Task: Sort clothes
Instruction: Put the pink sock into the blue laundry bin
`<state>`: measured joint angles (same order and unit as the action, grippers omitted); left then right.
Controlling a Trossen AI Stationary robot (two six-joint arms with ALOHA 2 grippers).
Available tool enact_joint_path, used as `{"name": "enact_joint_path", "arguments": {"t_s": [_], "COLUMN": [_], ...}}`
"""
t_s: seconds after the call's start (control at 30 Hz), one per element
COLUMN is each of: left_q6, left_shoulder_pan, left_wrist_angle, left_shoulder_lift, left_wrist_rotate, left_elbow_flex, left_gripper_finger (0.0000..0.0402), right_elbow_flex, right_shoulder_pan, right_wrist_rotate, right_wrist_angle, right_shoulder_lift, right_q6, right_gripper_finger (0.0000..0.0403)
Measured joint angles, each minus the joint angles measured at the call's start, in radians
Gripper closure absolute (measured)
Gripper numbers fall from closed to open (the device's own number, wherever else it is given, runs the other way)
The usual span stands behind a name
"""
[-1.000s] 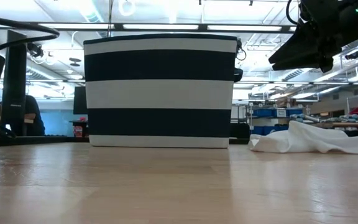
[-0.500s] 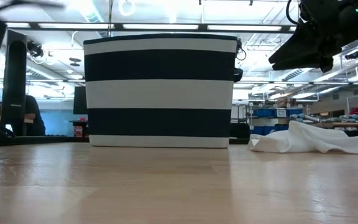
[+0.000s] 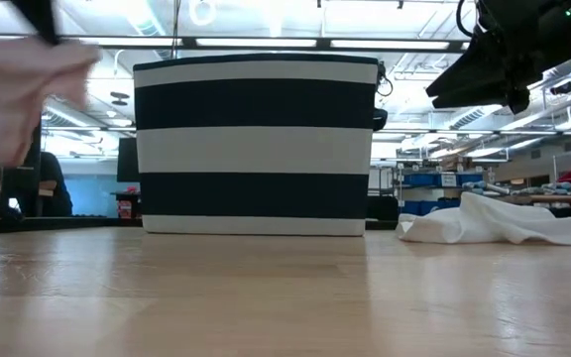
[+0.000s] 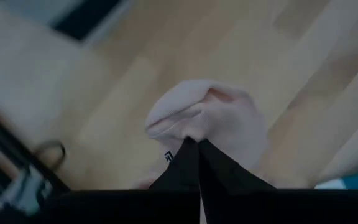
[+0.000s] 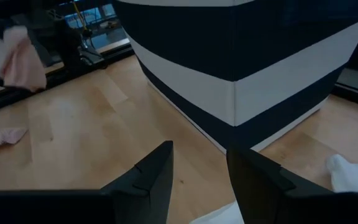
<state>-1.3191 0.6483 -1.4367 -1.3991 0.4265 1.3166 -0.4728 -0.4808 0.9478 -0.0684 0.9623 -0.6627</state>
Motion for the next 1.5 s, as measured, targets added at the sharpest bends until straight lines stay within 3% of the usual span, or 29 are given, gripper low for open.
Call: {"name": "enact_joint_path", "arguments": {"t_s": [0.27,0.57,0.9,1.17,1.5], "left_q6": [0.365,0.738,1.208,1.242,1.268], "left_shoulder_pan": [-0.208,-0.476,-0.773,-0.949,-1.031], "left_wrist_angle": [-0.006,0.047,0.341,0.432,0.411], "left_shoulder_lift": [0.000,0.001,0.001,-0.081,-0.268], "left_wrist_rotate": [0.082,0.096,0.095,-0.029,-0.054], "left_elbow_flex": [0.226,0.442,0.530,0.530,0.529], "left_gripper_finger": [0.0401,0.0401,0.0399,0.0381,0.0295], "right_elbow_flex": [0.000,0.000,0.000,0.000,0.000], "right_shoulder_pan": [0.000,0.000,0.000,0.000,0.000], "right_wrist_rotate": [0.000,0.000,0.000,0.000,0.000], "right_wrist_angle": [0.001,0.000,0.000,-0.008,-0.009], "right_shoulder_lift": [0.000,0.000,0.000,0.000,0.000], "right_q6": [0.003,0.017,0.020,0.025,0.031], "right_gripper_finger": [0.0252,0.0252,0.0252,0.0252,0.0252]}}
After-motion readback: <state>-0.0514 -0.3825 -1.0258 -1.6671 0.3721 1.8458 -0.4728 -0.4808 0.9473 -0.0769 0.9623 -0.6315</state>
